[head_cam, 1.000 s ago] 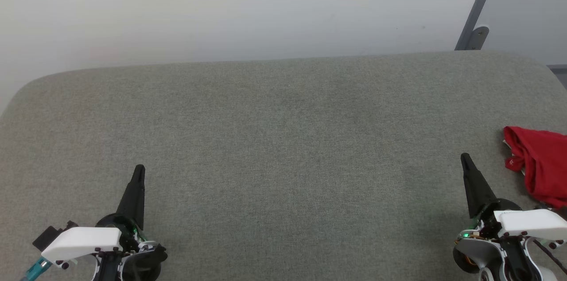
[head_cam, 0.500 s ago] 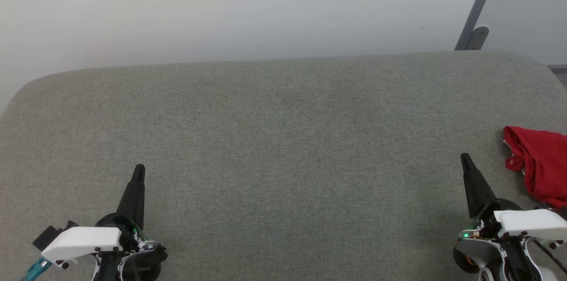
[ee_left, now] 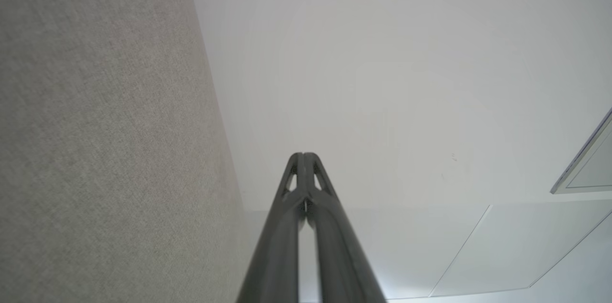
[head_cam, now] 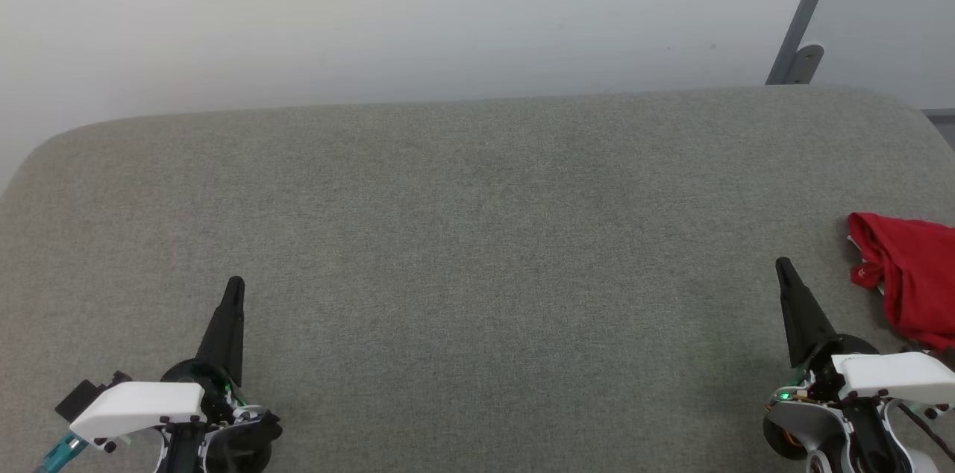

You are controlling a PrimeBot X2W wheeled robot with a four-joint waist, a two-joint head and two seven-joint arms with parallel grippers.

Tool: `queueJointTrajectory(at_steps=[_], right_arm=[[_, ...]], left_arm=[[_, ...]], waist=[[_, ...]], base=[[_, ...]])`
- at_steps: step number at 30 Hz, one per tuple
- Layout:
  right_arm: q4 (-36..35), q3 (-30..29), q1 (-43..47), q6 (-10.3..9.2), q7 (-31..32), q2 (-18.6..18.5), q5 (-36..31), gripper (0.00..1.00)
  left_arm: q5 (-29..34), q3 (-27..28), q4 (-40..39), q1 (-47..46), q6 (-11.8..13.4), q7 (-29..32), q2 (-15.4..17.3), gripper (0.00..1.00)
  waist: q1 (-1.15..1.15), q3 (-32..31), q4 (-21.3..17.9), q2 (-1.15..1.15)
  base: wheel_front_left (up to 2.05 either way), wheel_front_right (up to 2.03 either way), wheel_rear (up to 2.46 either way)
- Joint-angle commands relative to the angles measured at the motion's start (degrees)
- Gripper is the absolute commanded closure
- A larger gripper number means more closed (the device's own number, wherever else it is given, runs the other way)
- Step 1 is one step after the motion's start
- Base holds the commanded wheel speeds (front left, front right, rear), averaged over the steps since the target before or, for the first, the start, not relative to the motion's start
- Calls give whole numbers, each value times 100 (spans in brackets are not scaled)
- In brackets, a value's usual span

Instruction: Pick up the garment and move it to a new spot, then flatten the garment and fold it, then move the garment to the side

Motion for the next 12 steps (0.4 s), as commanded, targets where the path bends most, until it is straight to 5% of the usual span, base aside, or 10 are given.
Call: queueJointTrajectory(at_steps=[1,12], right_arm=[[12,5,-27,0,6,10,23,100],[12,7,-27,0,7,10,23,100]], left_arm=[[30,28,-1,-70,11,15,-9,100],[35,37,0,-71,11,23,-15,100]], waist=[[0,0,0,0],[0,0,0,0]], base=[[0,0,0],[0,0,0]])
